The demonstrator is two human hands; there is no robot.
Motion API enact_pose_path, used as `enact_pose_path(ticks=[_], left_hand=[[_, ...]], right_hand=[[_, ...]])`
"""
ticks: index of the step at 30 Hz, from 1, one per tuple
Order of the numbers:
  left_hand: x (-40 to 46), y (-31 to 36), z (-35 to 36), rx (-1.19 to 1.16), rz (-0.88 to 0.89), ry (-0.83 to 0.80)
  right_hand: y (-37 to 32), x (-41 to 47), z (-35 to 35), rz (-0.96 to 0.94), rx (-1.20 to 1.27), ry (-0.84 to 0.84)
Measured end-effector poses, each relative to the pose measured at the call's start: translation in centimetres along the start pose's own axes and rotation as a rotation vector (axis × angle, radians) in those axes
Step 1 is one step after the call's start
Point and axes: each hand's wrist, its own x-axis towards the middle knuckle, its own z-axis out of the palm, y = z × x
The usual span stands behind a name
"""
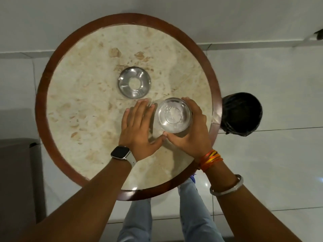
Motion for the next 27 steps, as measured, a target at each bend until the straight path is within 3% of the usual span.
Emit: enact_pose_path(ticks=[5,17,27], left_hand=[[3.0,5.3,2.7,0.100,0.090,-0.031],[9.3,13.6,8.3,0.218,0.077,-0.184],[9.5,13.7,8.5,0.270,0.051,-0.184]], right_hand=[[3.5,-0.5,-5.9,0.000,0.048,0.103],[12.3,-1.6,-14.5,0.189,0.013,0.327],[17.5,-1.8,-17.2,0.517,0.006,0.268]])
